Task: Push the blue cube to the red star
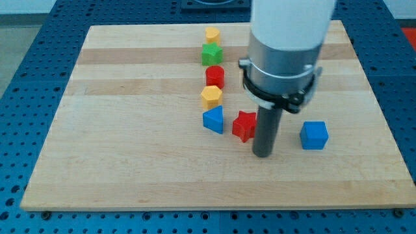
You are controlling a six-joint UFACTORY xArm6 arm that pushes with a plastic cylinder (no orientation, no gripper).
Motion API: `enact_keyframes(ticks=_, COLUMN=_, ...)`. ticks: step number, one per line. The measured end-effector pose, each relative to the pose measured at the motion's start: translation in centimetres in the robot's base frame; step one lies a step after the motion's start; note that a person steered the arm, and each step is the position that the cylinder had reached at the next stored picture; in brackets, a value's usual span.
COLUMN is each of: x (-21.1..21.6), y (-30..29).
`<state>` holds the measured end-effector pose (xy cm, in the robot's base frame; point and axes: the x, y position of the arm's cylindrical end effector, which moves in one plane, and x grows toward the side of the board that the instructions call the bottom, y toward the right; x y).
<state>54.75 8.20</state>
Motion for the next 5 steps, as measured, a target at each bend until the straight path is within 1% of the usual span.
enact_keyframes(ticks=1, x=4.6, y=3.4)
enact_keyframes(ticks=2, x=7.1, y=6.2)
enact_keyframes(ticks=3, x=2.1, y=9.1)
enact_keyframes(ticks=4, x=0.4, y=9.4)
enact_keyframes(ticks=5, x=-0.4, y=9.4)
